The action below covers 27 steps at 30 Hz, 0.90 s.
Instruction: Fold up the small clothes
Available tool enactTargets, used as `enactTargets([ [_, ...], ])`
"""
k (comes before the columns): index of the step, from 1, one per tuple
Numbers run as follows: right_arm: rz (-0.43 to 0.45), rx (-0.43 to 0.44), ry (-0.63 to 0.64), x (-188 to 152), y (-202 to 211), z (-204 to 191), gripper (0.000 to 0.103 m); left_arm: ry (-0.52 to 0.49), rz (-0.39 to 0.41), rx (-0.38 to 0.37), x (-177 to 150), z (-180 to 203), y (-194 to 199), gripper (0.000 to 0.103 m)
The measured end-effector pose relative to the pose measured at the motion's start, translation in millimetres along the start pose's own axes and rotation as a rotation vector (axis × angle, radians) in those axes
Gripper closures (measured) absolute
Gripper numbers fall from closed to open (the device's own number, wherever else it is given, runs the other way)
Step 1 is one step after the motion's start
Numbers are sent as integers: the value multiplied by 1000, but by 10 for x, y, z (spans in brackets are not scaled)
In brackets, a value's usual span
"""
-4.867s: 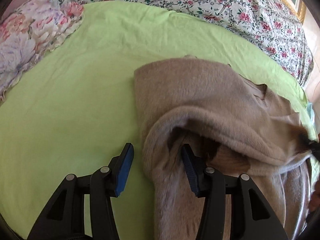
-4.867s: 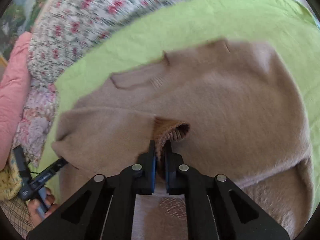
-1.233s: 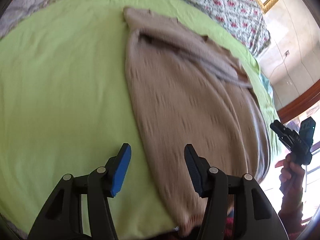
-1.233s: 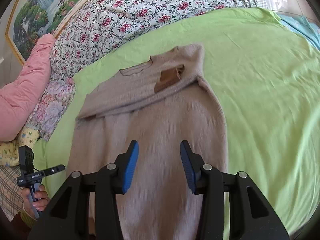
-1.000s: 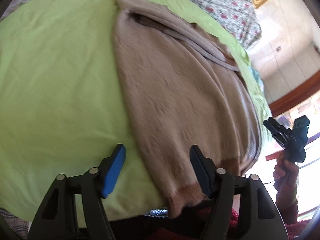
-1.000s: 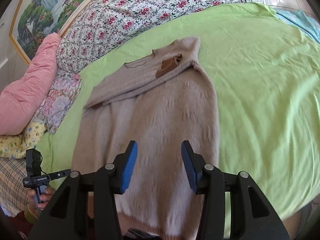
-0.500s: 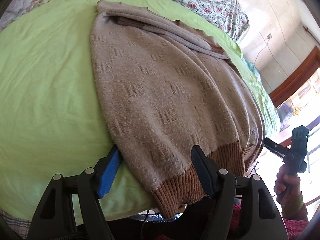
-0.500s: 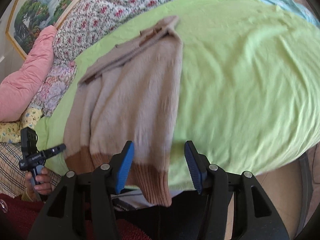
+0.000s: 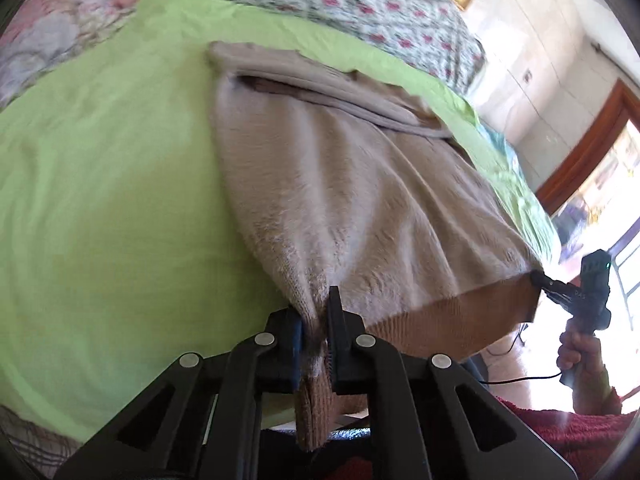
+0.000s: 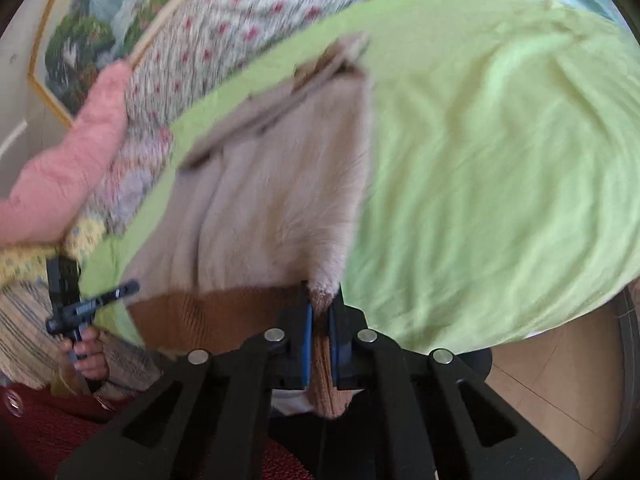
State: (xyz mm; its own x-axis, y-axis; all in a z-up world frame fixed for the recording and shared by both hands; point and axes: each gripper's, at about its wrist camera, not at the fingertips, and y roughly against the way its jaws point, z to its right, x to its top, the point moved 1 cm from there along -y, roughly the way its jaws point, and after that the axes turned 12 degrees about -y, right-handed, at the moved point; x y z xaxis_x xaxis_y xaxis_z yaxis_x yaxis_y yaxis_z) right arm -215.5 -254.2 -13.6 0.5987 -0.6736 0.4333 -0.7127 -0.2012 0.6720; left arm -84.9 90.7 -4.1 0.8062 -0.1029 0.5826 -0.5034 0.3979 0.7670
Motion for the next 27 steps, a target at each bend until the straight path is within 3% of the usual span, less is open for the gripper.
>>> enactTargets([
  [6, -58, 1, 15, -4, -179, 80, 96, 2, -79, -23, -134, -61, -213, 92],
  [10, -86, 36, -1, -23, -224, 139, 90, 17, -117, -74, -249, -78, -269, 74],
  [12, -100, 46, -5, -26, -237, 178, 57, 12, -115, -89, -258, -71, -274, 68],
  [14, -115, 83, -2, -50, -277, 177, 47, 7, -118, -108, -263, -43, -284, 58],
  [18, -148, 95, 20, -95, -399, 170, 47, -6, -118, -132, -286, 61, -313, 53],
  [20, -163, 91, 32, -116, -490, 137, 51, -19, -121, -141, -266, 86, -337, 54],
  [21, -173, 82, 45, -116, -518, 128, 65, -32, -122, -131, -257, 102, -334, 62],
  [22, -187, 73, 61, -129, -546, 112, 75, -47, -132, -125, -256, 106, -342, 95],
  [23, -197, 91, 65, -141, -542, 103, 96, -50, -145, -130, -254, 100, -361, 94],
  [27, -155, 199, 50, -112, -299, 97, 96, -37, -94, -144, -295, 57, -230, 95],
])
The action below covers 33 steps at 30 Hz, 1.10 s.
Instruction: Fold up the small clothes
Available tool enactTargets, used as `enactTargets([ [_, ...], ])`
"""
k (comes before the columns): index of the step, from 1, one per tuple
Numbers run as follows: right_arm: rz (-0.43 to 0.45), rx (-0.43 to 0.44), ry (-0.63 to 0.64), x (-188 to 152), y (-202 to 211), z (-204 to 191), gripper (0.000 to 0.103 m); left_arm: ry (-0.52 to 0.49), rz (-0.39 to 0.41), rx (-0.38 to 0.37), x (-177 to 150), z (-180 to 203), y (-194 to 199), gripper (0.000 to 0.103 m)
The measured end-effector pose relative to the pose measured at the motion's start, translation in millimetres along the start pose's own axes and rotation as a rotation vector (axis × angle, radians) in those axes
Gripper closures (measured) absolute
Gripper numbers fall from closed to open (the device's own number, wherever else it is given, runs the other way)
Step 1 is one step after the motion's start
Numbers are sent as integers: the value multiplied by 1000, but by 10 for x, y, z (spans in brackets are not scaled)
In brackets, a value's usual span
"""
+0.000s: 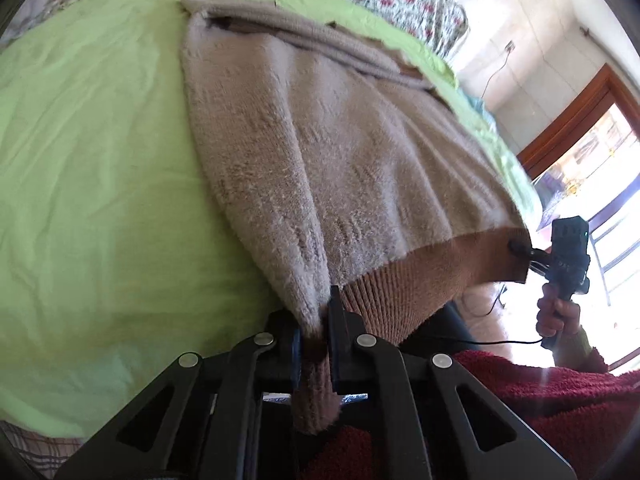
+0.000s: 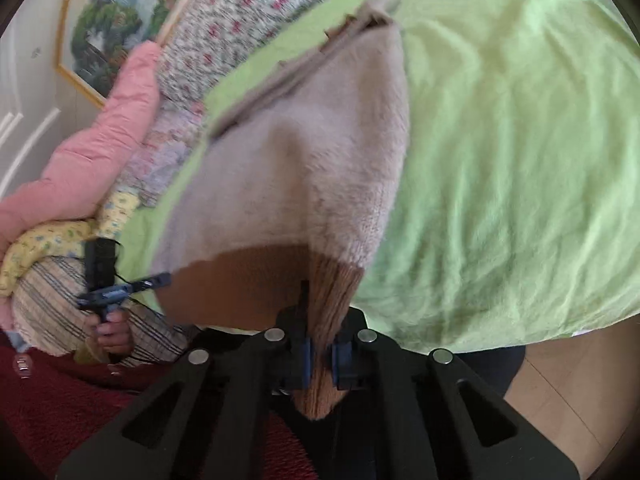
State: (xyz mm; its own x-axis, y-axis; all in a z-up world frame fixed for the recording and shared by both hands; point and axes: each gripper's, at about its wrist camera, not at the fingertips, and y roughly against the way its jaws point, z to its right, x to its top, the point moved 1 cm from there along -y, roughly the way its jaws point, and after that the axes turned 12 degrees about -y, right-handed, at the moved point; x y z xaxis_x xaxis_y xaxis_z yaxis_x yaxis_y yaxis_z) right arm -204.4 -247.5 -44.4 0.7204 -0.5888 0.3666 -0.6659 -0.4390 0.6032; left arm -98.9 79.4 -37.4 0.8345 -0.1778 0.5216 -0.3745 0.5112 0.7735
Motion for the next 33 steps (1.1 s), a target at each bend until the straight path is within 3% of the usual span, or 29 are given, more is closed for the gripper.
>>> enactTargets([
  [5, 39, 63, -13, 54, 231, -45, 96, 86, 101, -46, -15, -57, 188, 96],
  [10, 132, 226, 8, 281, 466, -380, 96, 71, 286, -89, 272, 31, 705, 96],
  [16, 229, 340, 13, 752, 567, -567, 96, 77, 384, -108, 702, -75, 880, 96],
  [19, 260, 329, 21, 1095, 457, -640, 96, 76, 414, -96, 1021, -183, 839, 96],
  [28, 305, 185, 45, 2406, -232, -853, 96, 96, 481, -12, 2305, -730, 581, 96],
  [33, 316, 97, 37, 3057, -698, -895, 96, 129, 456, 18, 2949, -1094, 255, 96],
])
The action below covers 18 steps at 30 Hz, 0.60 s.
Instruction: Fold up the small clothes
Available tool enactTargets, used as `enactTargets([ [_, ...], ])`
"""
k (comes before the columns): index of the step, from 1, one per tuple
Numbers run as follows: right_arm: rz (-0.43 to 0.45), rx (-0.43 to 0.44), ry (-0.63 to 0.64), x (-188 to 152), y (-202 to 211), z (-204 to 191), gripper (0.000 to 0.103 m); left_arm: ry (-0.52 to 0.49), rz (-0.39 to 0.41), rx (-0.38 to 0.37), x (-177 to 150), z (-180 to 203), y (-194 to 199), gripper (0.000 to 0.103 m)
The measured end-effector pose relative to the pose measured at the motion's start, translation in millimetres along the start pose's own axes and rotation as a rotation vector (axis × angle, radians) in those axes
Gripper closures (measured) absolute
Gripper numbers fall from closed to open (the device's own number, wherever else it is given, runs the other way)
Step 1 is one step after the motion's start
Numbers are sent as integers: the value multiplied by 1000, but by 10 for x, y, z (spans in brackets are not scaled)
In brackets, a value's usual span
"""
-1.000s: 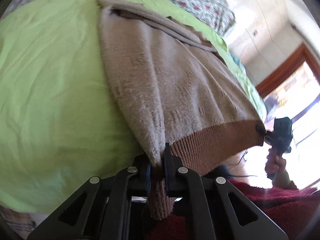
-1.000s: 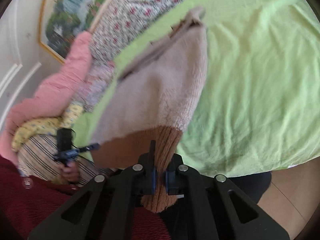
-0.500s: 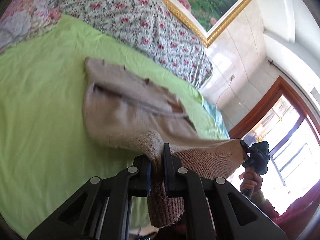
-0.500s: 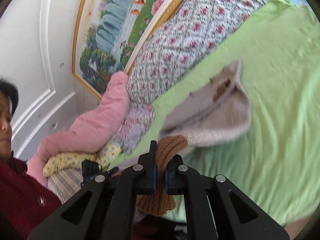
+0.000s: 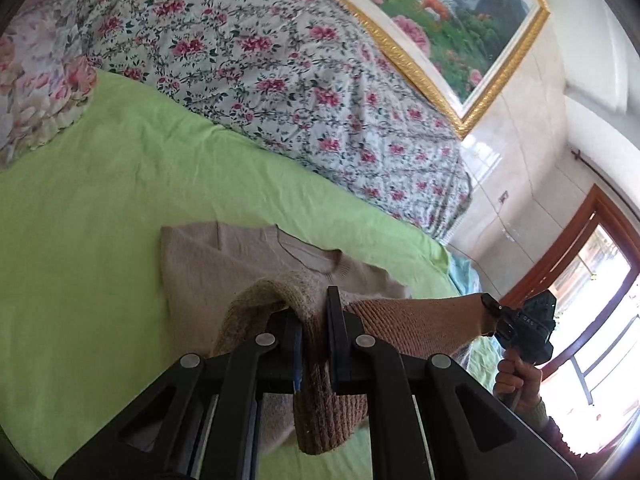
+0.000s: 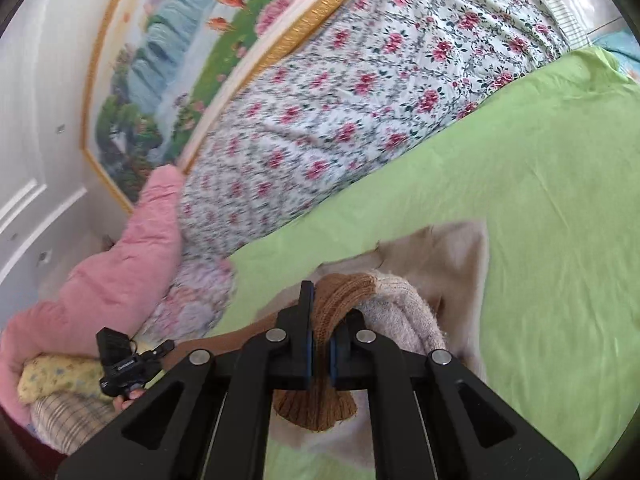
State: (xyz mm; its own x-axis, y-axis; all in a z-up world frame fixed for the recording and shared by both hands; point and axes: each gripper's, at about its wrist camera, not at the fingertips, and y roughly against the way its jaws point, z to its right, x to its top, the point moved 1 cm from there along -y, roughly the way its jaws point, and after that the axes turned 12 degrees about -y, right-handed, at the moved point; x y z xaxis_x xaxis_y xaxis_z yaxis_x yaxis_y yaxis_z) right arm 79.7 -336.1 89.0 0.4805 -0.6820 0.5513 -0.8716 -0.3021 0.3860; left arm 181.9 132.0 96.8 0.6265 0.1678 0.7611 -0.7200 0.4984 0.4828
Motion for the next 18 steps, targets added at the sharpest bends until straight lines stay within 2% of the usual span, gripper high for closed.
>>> enactTargets([
  [5, -19, -91, -31, 308, -598, 250, 96, 41, -65, 48, 212, -384, -684, 96],
  [11, -78, -228, -40, 397, -1243, 608, 96, 98, -156, 110, 109, -874, -1349, 95],
  [15, -127, -337, -50, 310, -1549, 853, 96, 102, -202, 147, -45, -1047, -1625, 95],
  [18, -130, -355, -57, 270, -1599, 914, 94, 84, -219, 152, -88, -1056, -1645, 91],
])
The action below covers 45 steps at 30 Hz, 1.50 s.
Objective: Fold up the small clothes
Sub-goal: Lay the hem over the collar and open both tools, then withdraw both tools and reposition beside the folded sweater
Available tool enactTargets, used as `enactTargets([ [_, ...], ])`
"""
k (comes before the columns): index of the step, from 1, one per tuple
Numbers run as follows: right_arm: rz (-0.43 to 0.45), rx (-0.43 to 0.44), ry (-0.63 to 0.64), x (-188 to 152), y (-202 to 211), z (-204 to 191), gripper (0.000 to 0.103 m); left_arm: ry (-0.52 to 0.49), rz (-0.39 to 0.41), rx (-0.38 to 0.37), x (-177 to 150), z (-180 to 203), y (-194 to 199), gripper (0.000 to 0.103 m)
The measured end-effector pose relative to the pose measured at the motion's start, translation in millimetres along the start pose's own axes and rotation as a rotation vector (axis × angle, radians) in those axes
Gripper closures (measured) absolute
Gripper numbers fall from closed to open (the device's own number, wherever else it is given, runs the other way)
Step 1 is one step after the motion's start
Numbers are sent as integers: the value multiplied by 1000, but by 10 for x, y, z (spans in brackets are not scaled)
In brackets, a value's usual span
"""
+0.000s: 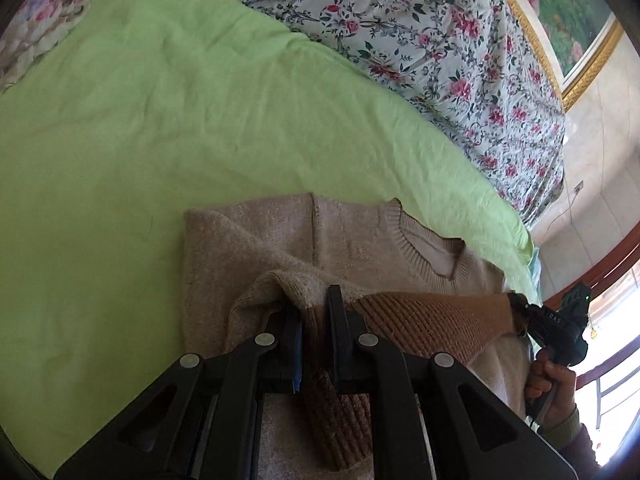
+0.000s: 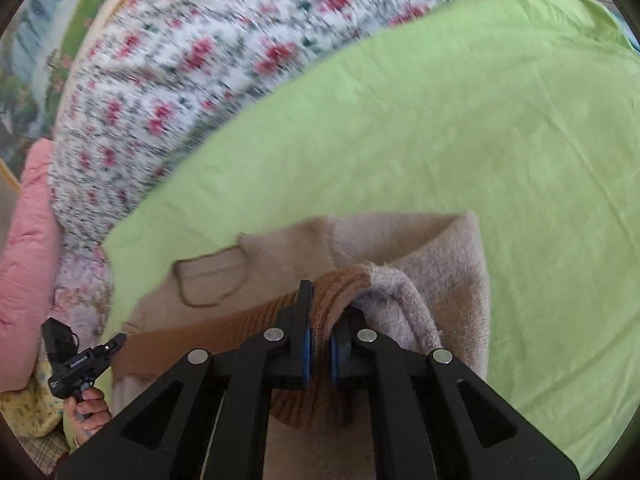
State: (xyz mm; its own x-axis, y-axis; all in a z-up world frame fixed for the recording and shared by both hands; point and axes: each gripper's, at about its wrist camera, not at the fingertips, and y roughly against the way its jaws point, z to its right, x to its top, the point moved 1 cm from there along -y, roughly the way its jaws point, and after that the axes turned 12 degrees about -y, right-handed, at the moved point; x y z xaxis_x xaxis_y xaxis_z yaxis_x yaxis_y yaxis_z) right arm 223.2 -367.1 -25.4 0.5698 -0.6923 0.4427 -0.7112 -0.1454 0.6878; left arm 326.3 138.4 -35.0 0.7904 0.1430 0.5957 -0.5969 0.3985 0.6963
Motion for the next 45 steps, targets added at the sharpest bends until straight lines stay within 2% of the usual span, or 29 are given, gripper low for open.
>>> enactTargets([
  [1, 3, 1, 0, 4, 25, -6, 93, -8, -3, 1, -6, 12, 33, 90],
  [2, 6, 0, 1, 7, 61, -17, 88, -25, -8, 6, -21, 45, 84, 89],
  [3, 9, 0, 3, 5, 109, -31, 76, -55, -9, 16, -48, 102, 164, 89],
  [5, 27, 14, 19, -24, 274, -70, 67, -115, -13, 25, -136, 246, 360, 89],
  [7, 58, 7, 59, -98, 501, -140, 66, -161, -18, 6, -258, 392, 525, 89],
  [10, 61, 52, 104, -328, 782, -247, 66, -236, -40, -89, -521, 722, 683, 89],
  [12, -10, 121, 156, -564, 834, -365, 66, -304, -71, -153, -662, 1004, 646, 89],
  [14, -128, 138, 279, -865, 723, -576, 66, -351, -114, -187, -722, 1241, 509, 88],
  [16, -229, 118, 409, -1103, 517, -794, 66, -385, -168, -214, -725, 1421, 254, 88],
  [19, -334, 69, 526, -1226, 178, -991, 66, -393, -241, -170, -654, 1425, -82, 90],
  [22, -358, -33, 580, -1095, -127, -1047, 66, -378, -238, -151, -381, 1257, -275, 91],
  [25, -303, -78, 513, -717, -346, -994, 67, -347, -204, -72, -122, 1031, -338, 93],
  [26, -263, -98, 485, -589, -381, -972, 68, -320, -180, -48, 8, 911, -347, 93],
  [29, -79, -194, 388, -222, -378, -865, 66, -245, -121, 99, 243, 589, -326, 92],
  [32, 15, -182, 226, 8, -248, -689, 66, -100, -81, 129, 330, 200, -226, 92],
  [34, 34, -155, 189, 8, -118, -638, 66, -71, -63, 120, 277, 121, -105, 92],
  [37, 53, -119, 212, -155, 147, -643, 64, -78, -55, 115, 67, 170, 130, 91],
  [39, 50, -99, 216, -265, 315, -616, 60, -78, -51, 97, -157, 274, 307, 90],
  [45, 24, -50, 221, -773, 733, -538, 59, -43, -37, 55, -832, 525, 799, 89],
])
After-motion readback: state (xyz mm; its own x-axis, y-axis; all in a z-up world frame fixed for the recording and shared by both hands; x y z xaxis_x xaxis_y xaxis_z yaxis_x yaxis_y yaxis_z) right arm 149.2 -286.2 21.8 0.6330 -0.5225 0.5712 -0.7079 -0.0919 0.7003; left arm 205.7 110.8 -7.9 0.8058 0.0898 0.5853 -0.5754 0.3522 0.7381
